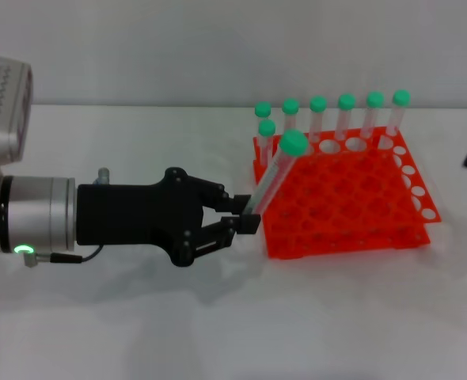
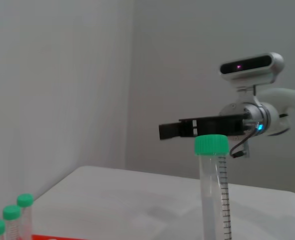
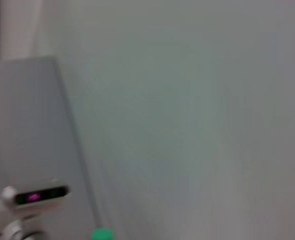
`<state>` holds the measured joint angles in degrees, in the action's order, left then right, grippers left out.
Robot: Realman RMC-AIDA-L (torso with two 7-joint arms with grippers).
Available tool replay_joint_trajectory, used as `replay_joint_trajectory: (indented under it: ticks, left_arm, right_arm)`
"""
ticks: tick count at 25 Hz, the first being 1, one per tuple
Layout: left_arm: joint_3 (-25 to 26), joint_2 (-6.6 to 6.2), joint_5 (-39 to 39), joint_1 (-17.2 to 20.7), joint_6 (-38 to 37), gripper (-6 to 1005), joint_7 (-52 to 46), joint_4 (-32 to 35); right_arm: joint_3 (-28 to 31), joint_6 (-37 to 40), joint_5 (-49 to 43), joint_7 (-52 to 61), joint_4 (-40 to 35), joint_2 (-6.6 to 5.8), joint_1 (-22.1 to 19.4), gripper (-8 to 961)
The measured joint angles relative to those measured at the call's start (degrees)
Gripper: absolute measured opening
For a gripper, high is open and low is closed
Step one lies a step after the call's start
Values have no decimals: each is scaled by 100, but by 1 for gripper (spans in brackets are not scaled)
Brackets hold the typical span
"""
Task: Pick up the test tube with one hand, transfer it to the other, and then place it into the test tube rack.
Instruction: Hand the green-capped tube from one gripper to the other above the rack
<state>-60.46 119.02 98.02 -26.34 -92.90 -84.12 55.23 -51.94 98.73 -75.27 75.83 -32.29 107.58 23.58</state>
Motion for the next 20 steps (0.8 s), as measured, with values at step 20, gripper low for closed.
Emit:
replay_joint_trajectory:
  ticks: [20]
  left_arm:
    - [-360,25,-258,-28,42,200,372,-285]
  right_arm:
    - [-680,-80,-442,278,-97,660,616,699]
